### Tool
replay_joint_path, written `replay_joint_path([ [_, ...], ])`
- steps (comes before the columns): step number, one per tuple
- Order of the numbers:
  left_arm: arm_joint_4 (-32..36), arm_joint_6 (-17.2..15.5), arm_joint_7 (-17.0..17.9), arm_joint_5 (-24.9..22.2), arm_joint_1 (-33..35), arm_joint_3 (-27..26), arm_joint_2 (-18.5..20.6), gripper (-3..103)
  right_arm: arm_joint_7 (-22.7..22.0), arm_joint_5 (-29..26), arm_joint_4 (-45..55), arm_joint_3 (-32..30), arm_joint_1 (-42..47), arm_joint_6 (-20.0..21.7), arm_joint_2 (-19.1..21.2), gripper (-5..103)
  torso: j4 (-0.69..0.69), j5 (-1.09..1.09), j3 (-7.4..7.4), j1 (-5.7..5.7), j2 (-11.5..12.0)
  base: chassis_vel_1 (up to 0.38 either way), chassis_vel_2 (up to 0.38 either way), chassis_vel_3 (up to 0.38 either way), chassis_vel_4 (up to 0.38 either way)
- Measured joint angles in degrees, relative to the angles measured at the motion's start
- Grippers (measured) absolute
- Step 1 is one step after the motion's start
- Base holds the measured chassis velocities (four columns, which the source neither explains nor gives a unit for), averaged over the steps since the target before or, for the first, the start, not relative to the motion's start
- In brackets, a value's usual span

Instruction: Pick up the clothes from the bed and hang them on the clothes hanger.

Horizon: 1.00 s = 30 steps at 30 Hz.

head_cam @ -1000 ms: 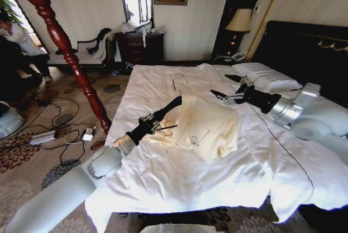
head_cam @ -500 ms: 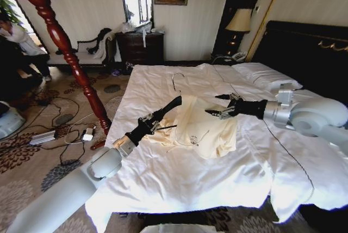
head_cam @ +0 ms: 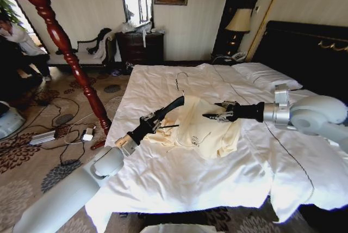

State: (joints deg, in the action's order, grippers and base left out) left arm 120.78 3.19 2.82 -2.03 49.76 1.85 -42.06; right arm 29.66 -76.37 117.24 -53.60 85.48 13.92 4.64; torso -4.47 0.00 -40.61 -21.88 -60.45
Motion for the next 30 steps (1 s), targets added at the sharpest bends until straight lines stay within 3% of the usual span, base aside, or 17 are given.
replay_joint_path([
  [5, -0.17, -0.11, 0.21, 0.13, -0.39, 0.07, -0.01, 19, 1.35, 0.43, 0.11, 0.05, 0.07, 0.10, -0.40, 29, 0.00, 0.00, 0.00, 0.00, 0.00, 0.000, 0.000, 0.000, 0.000],
  [8, -0.20, -0.13, 0.28, 0.30, -0.36, -0.03, 0.19, 19, 2.72, 1.14, 0.27, 0.08, 0.11, 0.03, -0.55, 23, 0.00, 0.00, 0.00, 0.00, 0.00, 0.000, 0.000, 0.000, 0.000],
  [14, 0.04, -0.01, 0.65, 0.58, 0.85, -0.80, 0.34, 19, 3.03, 1.91, 0.42, 0.20, 0.15, -0.86, -0.59, 23, 0.00, 0.00, 0.00, 0.00, 0.00, 0.000, 0.000, 0.000, 0.000],
  [19, 1.55, 1.99, 1.42, 0.95, 6.50, -4.33, 0.39, 16, 0.58, 2.43, 0.49, 0.41, 0.42, -2.02, -0.48, 24, 0.01, 0.00, 0.00, 0.00, 0.00, 0.000, 0.000, 0.000, 0.000],
  [24, 2.32, 5.39, 3.06, 1.22, 13.23, -7.48, 0.00, 36, -6.27, -0.62, -0.41, 0.33, 0.30, -3.52, -0.63, 22, 0.00, 0.02, 0.00, 0.00, 0.00, 0.000, 0.000, 0.000, 0.000],
  [25, 2.32, 5.39, 3.06, 1.22, 13.23, -7.48, 0.00, 36, -6.27, -0.62, -0.41, 0.33, 0.30, -3.52, -0.63, 22, 0.00, 0.02, 0.00, 0.00, 0.00, 0.000, 0.000, 0.000, 0.000],
  [30, 2.99, 6.76, 3.70, 1.63, 16.17, -8.01, -1.10, 58, -6.90, -0.88, -0.11, 0.23, 0.26, -5.09, -1.04, 22, 0.00, -0.01, 0.00, 0.00, 0.00, 0.000, 0.000, 0.000, 0.000],
])
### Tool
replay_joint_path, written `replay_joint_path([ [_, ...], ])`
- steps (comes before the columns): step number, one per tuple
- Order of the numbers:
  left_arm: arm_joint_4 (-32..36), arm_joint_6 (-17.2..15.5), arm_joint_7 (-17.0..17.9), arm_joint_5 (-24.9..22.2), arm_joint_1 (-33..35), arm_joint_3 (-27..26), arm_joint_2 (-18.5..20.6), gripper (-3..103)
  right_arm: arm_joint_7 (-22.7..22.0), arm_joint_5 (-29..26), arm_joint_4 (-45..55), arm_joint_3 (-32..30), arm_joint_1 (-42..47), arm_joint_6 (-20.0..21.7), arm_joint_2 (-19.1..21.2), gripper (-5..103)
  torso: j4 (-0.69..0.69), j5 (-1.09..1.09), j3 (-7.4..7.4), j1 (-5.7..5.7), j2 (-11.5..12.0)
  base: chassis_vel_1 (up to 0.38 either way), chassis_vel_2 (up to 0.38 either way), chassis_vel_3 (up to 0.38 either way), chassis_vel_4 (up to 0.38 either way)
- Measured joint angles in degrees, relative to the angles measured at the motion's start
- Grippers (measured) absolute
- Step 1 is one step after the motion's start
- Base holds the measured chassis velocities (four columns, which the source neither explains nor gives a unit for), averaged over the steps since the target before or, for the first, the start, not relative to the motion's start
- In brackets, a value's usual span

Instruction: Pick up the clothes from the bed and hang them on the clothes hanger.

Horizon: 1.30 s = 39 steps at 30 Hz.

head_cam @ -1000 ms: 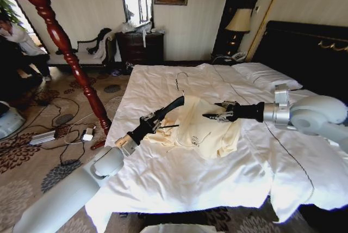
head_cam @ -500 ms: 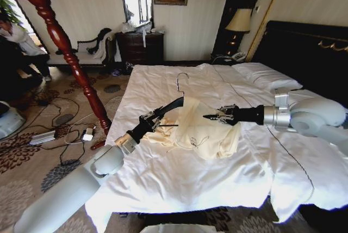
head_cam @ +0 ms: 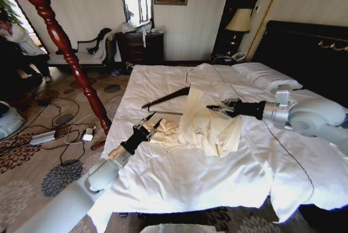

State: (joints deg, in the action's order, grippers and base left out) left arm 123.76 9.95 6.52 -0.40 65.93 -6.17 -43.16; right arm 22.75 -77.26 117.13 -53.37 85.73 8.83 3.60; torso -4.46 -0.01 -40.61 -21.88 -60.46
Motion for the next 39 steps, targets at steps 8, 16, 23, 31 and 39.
replay_joint_path([
  [8, -4.83, -4.57, 1.19, -4.93, 1.07, 0.36, -0.84, 85, -0.20, 4.79, 1.61, 0.00, 0.28, -9.66, -1.57, 22, 0.03, 0.00, 0.00, 0.01, 0.00, 0.000, 0.000, 0.000, 0.000],
  [16, -10.16, -18.11, 3.79, -34.78, -7.99, 4.91, -7.89, 100, -1.93, 12.20, 3.49, 0.00, 0.78, -14.87, -3.72, 22, -0.02, 0.01, 0.00, 0.00, 0.00, 0.000, 0.000, 0.000, 0.000],
  [23, -10.28, -17.47, -2.53, -38.19, -9.46, 10.54, -8.81, 100, -2.98, 13.31, 2.56, -0.43, 0.28, -16.12, -4.17, 22, -0.01, 0.01, 0.00, 0.00, 0.00, 0.000, 0.000, 0.000, 0.000],
  [31, -15.56, -15.76, -3.07, -32.66, -8.01, 11.57, -13.97, 100, -3.55, 12.79, 2.52, -1.36, -0.66, -16.65, -4.64, 22, 0.00, 0.01, 0.00, 0.00, 0.00, 0.000, 0.000, 0.000, 0.000],
  [39, -22.98, -12.88, -4.70, -22.21, -12.86, 16.84, -20.34, 98, -4.66, 11.02, 4.00, -2.10, -1.71, -17.09, -3.90, 22, 0.00, 0.01, 0.00, 0.00, 0.00, 0.000, 0.000, 0.000, 0.000],
])
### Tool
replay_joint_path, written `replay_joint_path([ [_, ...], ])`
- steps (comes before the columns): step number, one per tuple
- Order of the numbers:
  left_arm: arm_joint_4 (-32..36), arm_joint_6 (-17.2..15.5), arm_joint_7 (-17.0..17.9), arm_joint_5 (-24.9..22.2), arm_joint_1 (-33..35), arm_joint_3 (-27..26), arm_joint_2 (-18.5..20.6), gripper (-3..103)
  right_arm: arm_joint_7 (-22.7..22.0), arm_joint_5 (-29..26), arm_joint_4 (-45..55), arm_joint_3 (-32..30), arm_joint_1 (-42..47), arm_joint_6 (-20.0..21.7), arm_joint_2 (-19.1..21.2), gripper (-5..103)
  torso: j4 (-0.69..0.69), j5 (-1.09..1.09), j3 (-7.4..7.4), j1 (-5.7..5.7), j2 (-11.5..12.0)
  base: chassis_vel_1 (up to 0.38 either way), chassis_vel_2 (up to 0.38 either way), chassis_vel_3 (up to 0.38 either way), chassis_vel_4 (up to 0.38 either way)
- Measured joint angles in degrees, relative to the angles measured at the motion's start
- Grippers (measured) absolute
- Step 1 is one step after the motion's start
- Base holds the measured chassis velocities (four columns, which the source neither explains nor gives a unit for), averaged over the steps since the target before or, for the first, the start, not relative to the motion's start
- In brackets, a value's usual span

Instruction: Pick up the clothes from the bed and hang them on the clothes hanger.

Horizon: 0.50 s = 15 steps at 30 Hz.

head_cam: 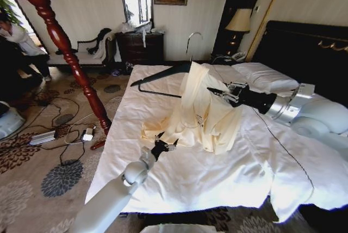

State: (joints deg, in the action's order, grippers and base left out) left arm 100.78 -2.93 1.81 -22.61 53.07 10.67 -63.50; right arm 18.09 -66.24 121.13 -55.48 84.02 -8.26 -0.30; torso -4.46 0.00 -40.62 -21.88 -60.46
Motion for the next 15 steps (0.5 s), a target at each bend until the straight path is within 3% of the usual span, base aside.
replay_joint_path([
  [10, -0.67, 7.36, -4.69, 14.85, -6.02, 6.17, 0.51, 73, -2.23, -2.15, 1.56, -0.64, -0.58, -0.07, 0.24, 22, -0.01, 0.00, 0.00, 0.00, 0.00, 0.000, 0.000, 0.000, 0.000],
  [15, 3.12, 7.70, -3.29, 21.84, -4.10, 4.94, 3.15, 86, -2.77, -2.18, 1.24, -0.72, -0.65, 0.03, 0.06, 22, -0.01, 0.00, 0.00, 0.00, 0.00, 0.000, 0.000, 0.000, 0.000],
])
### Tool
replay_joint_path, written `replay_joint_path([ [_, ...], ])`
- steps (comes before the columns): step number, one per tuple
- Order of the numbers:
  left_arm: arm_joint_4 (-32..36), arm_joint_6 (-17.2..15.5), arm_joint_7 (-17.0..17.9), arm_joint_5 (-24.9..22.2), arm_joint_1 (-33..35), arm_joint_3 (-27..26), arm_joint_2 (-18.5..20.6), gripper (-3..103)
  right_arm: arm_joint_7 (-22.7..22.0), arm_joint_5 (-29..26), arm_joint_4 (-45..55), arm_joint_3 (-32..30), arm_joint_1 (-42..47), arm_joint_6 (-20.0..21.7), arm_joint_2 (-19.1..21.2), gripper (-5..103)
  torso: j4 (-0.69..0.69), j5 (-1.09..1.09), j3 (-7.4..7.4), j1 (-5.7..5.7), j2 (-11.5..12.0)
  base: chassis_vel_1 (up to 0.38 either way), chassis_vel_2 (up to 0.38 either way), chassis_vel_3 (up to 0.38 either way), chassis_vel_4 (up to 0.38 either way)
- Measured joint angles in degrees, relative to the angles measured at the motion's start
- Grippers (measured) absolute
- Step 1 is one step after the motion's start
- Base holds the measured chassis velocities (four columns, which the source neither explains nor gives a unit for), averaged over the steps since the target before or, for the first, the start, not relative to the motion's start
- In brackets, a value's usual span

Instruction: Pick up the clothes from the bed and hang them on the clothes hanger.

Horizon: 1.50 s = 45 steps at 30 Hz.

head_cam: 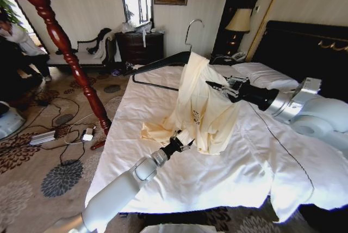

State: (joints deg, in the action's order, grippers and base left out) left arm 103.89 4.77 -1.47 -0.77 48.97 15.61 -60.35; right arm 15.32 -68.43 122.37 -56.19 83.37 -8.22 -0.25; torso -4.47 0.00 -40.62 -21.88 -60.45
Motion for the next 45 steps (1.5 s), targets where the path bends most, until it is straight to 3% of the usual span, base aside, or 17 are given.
replay_joint_path([
  [2, 1.79, 1.05, 0.23, 2.25, 2.72, -1.81, 1.53, 96, -0.25, 0.00, -0.20, -0.01, 0.00, 0.09, -0.07, 22, 0.02, 0.00, 0.00, 0.00, 0.00, 0.000, 0.000, 0.000, 0.000],
  [8, 0.98, 1.83, -0.18, 3.08, 3.65, -2.85, 1.57, 101, -0.61, -0.38, 0.05, -0.05, -0.11, 0.22, -0.04, 22, 0.01, -0.01, 0.00, 0.01, 0.00, 0.000, 0.000, 0.000, 0.000],
  [10, 0.34, 1.56, -0.12, 2.50, 2.87, -2.86, 1.07, 101, -0.68, -0.48, 0.26, -0.05, -0.13, 0.23, -0.02, 22, 0.00, -0.02, 0.00, 0.01, 0.00, 0.000, 0.000, 0.000, 0.000],
  [13, -3.73, -1.07, 0.79, -3.02, -3.48, -2.55, -1.84, 99, -1.08, -0.90, 1.27, -0.06, -0.14, 0.40, 0.04, 22, -0.02, -0.02, 0.00, 0.00, 0.00, 0.000, 0.000, 0.000, 0.000],
  [16, -5.83, -1.99, 1.35, -5.29, -7.78, -2.37, -2.55, 97, -1.42, -0.91, 1.82, -0.07, -0.07, 0.59, 0.06, 22, -0.02, -0.01, 0.00, 0.00, 0.00, 0.000, 0.000, 0.000, 0.000],
  [28, -7.50, -2.20, 2.29, -6.24, -10.01, -6.35, -1.03, 94, -1.95, -0.95, 2.96, -0.07, -0.09, 1.12, -0.68, 22, 0.00, -0.01, 0.00, 0.00, 0.00, 0.000, 0.000, 0.000, 0.000],
  [30, -7.92, -2.14, 2.54, -6.14, -9.89, -6.52, -1.48, 84, -2.03, -1.11, 3.01, -0.10, -0.12, 1.12, -0.68, 22, 0.00, -0.01, 0.00, 0.00, 0.00, 0.000, 0.000, 0.000, 0.000],
  [32, -8.11, -2.07, 2.82, -6.09, -9.84, -6.61, -1.68, 84, -2.11, -1.26, 3.05, -0.11, -0.16, 1.12, -0.65, 22, 0.00, -0.01, 0.00, 0.00, 0.00, 0.000, 0.000, 0.000, 0.000],
  [35, -8.29, -1.99, 3.91, -5.89, -9.41, -7.51, -2.29, 68, -2.33, -1.65, 3.31, -0.14, -0.24, 1.12, -0.52, 22, 0.00, -0.01, 0.00, 0.00, 0.00, 0.000, 0.000, 0.000, 0.000],
  [41, -7.27, -1.97, 4.94, -6.46, -8.57, -9.53, -2.41, 51, -2.46, -1.63, 3.36, -0.14, -0.09, 1.12, -0.42, 22, 0.00, -0.01, 0.00, 0.00, 0.00, 0.000, 0.000, 0.000, 0.000],
  [43, -6.21, -1.93, 5.02, -7.55, -8.16, -10.32, -2.14, 46, -2.88, -1.38, 3.31, -0.08, 0.09, 1.12, -0.44, 22, 0.00, -0.01, 0.00, 0.00, 0.00, 0.000, 0.000, 0.000, 0.000],
  [44, -4.29, -1.92, 5.03, -9.93, -7.49, -11.42, -1.60, 35, -4.36, -0.81, 3.15, 0.16, 0.39, 1.58, -0.56, 22, 0.01, -0.01, 0.00, 0.00, 0.00, 0.000, 0.000, 0.000, 0.000],
  [45, -3.42, -1.90, 5.01, -11.07, -7.10, -12.07, -1.28, 35, -5.47, -0.42, 3.04, 0.29, 0.54, 2.15, -0.65, 22, 0.00, -0.01, 0.01, 0.00, 0.00, 0.000, 0.000, 0.000, 0.000],
])
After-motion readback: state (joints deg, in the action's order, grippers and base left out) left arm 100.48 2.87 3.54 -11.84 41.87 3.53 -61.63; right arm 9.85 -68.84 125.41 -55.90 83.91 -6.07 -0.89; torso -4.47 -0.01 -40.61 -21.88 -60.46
